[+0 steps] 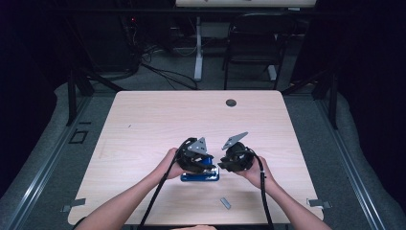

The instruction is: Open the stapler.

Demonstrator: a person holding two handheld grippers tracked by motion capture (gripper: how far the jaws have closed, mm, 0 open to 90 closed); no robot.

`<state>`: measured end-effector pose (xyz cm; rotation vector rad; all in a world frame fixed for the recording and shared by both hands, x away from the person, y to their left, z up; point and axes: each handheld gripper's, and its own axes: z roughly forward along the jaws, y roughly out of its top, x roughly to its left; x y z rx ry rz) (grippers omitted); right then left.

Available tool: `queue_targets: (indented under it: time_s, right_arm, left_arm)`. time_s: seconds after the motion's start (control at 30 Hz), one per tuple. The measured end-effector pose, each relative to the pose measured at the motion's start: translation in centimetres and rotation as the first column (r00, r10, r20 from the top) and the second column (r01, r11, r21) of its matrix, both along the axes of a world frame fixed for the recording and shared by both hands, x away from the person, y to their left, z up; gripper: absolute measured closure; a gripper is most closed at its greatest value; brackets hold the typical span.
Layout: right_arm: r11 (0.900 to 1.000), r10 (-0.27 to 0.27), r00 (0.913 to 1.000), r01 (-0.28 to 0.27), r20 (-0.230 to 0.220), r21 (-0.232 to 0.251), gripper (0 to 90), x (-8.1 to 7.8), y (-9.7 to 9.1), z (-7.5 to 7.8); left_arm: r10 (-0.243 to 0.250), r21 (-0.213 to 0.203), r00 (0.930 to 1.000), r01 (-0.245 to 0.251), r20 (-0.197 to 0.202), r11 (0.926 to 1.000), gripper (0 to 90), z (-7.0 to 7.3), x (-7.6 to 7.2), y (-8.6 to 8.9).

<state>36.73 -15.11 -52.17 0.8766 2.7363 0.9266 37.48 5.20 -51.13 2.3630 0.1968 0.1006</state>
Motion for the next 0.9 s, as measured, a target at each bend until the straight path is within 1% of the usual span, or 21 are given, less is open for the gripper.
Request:
queue_targets:
  time_s: [0.03, 0.07, 0.1, 0.17, 0.2, 0.27, 0.3, 0.33, 0.4, 0.43, 0.5, 0.53, 0.57, 0.6, 0.67, 0.7, 0.8, 0.87, 0.9]
  right_arm:
    - [0.9999, 0.012, 0.9999, -0.012, -0.009, 0.006, 78.6, -0.1, 0.1, 0.1]
    - [0.9996, 0.019, 0.9998, -0.018, -0.007, 0.021, 80.5, -0.1, 0.2, 0.1]
    - [0.9994, 0.02, 0.9997, -0.02, -0.013, 0.03, 83.1, -0.2, 0.4, 0.2]
    - [0.9987, 0.038, 0.9991, -0.037, -0.021, 0.035, 86.4, -0.3, 0.6, 0.1]
    - [0.9983, 0.039, 0.999, -0.038, -0.02, 0.045, 86.9, -0.3, 0.8, 0.0]
    - [0.9979, 0.05, 0.9984, -0.049, -0.028, 0.042, 87.4, -0.3, 1.0, -0.1]
    - [0.9979, 0.047, 0.9984, -0.045, -0.03, 0.047, 87.4, -0.3, 1.2, -0.2]
    - [0.9983, 0.052, 0.9983, -0.051, -0.029, 0.029, 87.4, -0.3, 1.3, -0.2]
    - [0.9985, 0.045, 0.9986, -0.044, -0.028, 0.033, 87.7, -0.2, 1.6, -0.5]
    - [0.9988, 0.045, 0.9987, -0.044, -0.024, 0.023, 88.0, -0.2, 1.7, -0.5]
    - [0.9985, 0.048, 0.9986, -0.048, -0.022, 0.028, 88.7, -0.2, 1.8, -0.6]
    - [0.9985, 0.051, 0.9984, -0.051, -0.022, 0.022, 89.4, -0.1, 1.9, -0.6]
    - [0.9989, 0.033, 0.9994, -0.032, -0.014, 0.035, 89.9, -0.3, 2.0, -0.8]
    - [0.9987, 0.052, 0.9986, -0.052, -0.013, 0.001, 90.0, -0.2, 2.0, -0.6]
    - [0.9993, 0.03, 0.9995, -0.03, -0.011, 0.025, 90.0, -0.3, 2.1, -0.8]
    - [0.9993, 0.037, 0.9992, -0.037, -0.012, 0.01, 90.0, -0.2, 2.0, -0.8]
    - [0.999, 0.043, 0.9989, -0.043, -0.019, 0.01, 90.0, -0.1, 1.9, -0.9]
    - [0.9989, 0.046, 0.9989, -0.046, -0.012, 0.009, 90.0, -0.2, 1.9, -0.9]
    - [0.9989, 0.046, 0.999, -0.046, 0.002, 0.013, 89.9, -0.3, 2.0, -1.0]
  left_arm:
    - [0.004, -0.003, 1.0, -0.004, 0.002, 1.0, 63.3, 0.0, 0.0, 0.0]
    - [0.007, -0.002, 1.0, -0.007, 0.004, 1.0, 63.3, 0.0, 0.0, 0.0]
    - [0.005, -0.002, 1.0, -0.005, 0.004, 1.0, 63.4, 0.0, -0.1, 0.0]
    - [0.001, 0.003, 1.0, -0.001, 0.006, 1.0, 63.4, 0.1, -0.1, 0.1]
    - [0.001, 0.007, 1.0, -0.001, 0.01, 1.0, 63.4, 0.1, -0.1, 0.1]
    - [0.0, 0.001, 1.0, 0.0, 0.01, 1.0, 63.4, 0.1, -0.1, 0.1]
    - [0.0, -0.002, 0.9999, 0.0, 0.012, 1.0, 63.4, 0.1, -0.2, 0.1]
    - [-0.001, -0.001, 0.9999, 0.001, 0.013, 1.0, 63.4, 0.1, -0.2, 0.1]
    - [-0.004, 0.001, 0.9999, 0.004, 0.015, 1.0, 63.4, 0.1, -0.2, 0.1]
    - [-0.004, 0.003, 0.9999, 0.004, 0.014, 1.0, 63.5, 0.2, -0.2, 0.1]
    - [-0.002, 0.0, 0.9999, 0.002, 0.016, 1.0, 63.5, 0.2, -0.2, 0.2]
    - [-0.001, -0.001, 0.9999, 0.001, 0.015, 1.0, 63.5, 0.2, -0.1, 0.3]
    - [0.0, -0.001, 0.9999, 0.0, 0.017, 1.0, 63.5, 0.3, -0.1, 0.3]
    - [0.004, -0.002, 0.9999, -0.004, 0.016, 1.0, 63.6, 0.3, -0.1, 0.3]
    - [0.004, 0.0, 0.9998, -0.004, 0.021, 1.0, 63.6, 0.4, -0.1, 0.3]
    - [0.005, 0.003, 0.9997, -0.005, 0.024, 1.0, 63.6, 0.4, -0.1, 0.3]
    - [0.006, 0.007, 0.9995, -0.007, 0.029, 1.0, 63.7, 0.5, -0.2, 0.4]
    - [0.009, 0.006, 0.9995, -0.01, 0.029, 0.9999, 63.8, 0.5, -0.1, 0.4]
    - [0.011, 0.003, 0.9995, -0.011, 0.03, 0.9999, 63.8, 0.6, -0.2, 0.4]
